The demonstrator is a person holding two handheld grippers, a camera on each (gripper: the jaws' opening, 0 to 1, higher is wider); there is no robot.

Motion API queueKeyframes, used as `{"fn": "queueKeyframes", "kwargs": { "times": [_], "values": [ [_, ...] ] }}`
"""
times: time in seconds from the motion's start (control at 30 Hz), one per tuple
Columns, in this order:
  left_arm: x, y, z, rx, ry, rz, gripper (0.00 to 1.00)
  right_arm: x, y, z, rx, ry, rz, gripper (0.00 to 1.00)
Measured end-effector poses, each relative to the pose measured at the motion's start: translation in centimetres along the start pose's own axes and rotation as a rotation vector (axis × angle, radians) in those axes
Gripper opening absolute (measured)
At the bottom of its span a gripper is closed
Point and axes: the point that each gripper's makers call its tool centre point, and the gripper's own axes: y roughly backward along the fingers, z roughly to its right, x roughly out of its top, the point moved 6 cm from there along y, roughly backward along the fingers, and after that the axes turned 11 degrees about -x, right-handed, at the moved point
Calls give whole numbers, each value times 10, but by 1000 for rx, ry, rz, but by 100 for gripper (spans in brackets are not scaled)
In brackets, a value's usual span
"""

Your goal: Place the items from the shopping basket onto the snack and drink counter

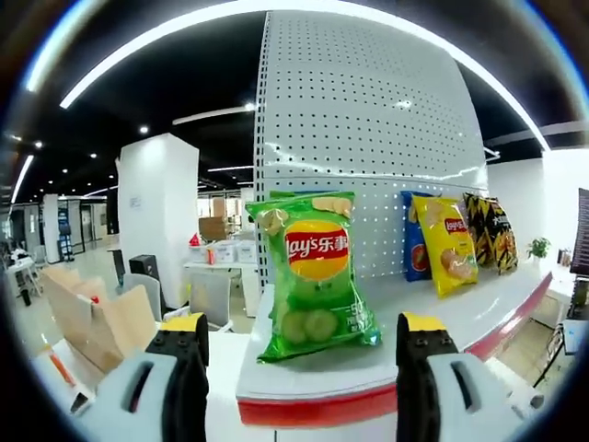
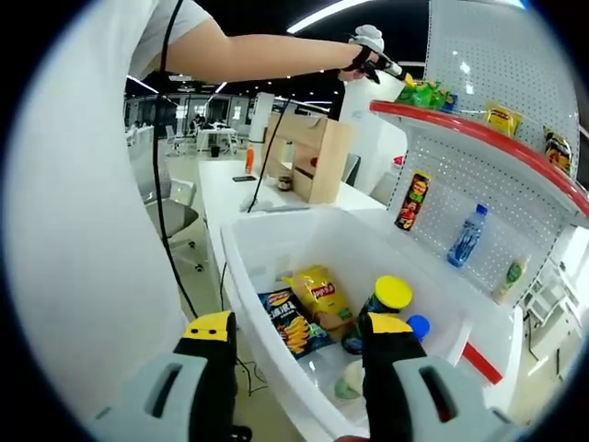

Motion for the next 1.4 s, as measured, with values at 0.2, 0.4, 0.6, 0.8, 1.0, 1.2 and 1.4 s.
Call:
{"fn": "queueKeyframes", "kwargs": {
  "times": [0.2,0.4,0.6,0.8,1.0,1.2,1.4],
  "values": [
    [-1,31,10,-45,-16,10,84,0,4,-10,22,10,1,55],
    [0,64,12,-76,-59,19,84,5,4,-15,43,29,9,55],
    [3,94,16,-121,-70,45,84,12,3,-20,70,53,24,55],
    [0,124,33,-234,-87,40,83,10,4,-21,90,70,10,55],
    [-16,155,54,-320,-171,-11,82,14,5,-18,94,78,15,55],
    [-36,184,70,-394,-231,-39,81,18,1,-15,100,86,17,55],
    [-55,209,83,-438,-314,-96,81,19,-5,-12,113,98,4,55]
  ]
}}
